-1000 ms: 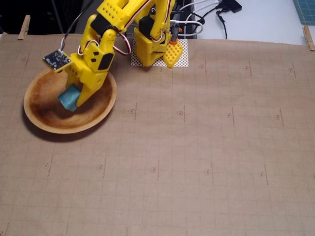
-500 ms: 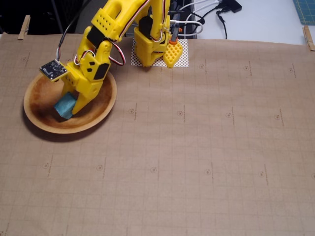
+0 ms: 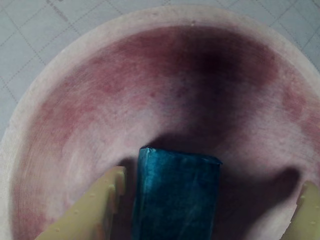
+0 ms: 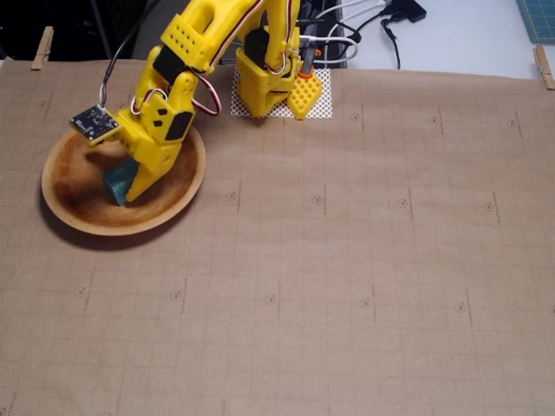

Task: Grasp a blue block and put it in the bowl.

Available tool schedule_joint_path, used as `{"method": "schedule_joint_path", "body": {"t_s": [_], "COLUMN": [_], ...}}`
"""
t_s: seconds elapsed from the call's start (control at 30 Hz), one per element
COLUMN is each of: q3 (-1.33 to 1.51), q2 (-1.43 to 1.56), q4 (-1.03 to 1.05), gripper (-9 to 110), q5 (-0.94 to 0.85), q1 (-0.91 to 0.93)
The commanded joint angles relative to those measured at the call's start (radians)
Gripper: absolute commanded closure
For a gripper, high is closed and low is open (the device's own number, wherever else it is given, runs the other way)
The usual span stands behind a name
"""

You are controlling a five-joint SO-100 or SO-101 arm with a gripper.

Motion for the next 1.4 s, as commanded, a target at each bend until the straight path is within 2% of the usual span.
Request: {"method": "schedule_joint_path", "body": {"t_s": [0.0,0.2,0.7,1.0,1.13,1.37], "q3": [-0.06,-0.049,-0.198,-0.27,-0.272,-0.259], "q2": [0.069,0.23,0.744,0.971,1.022,1.141], "q4": [-0.003,0.048,0.554,0.79,0.87,1.032], "gripper": [57,57,57,58,65,86], "q5": [-0.008,-0.008,0.034,0.118,0.132,0.152], "q1": [-0.009,-0.057,-0.209,-0.46,-0.574,-0.724]}}
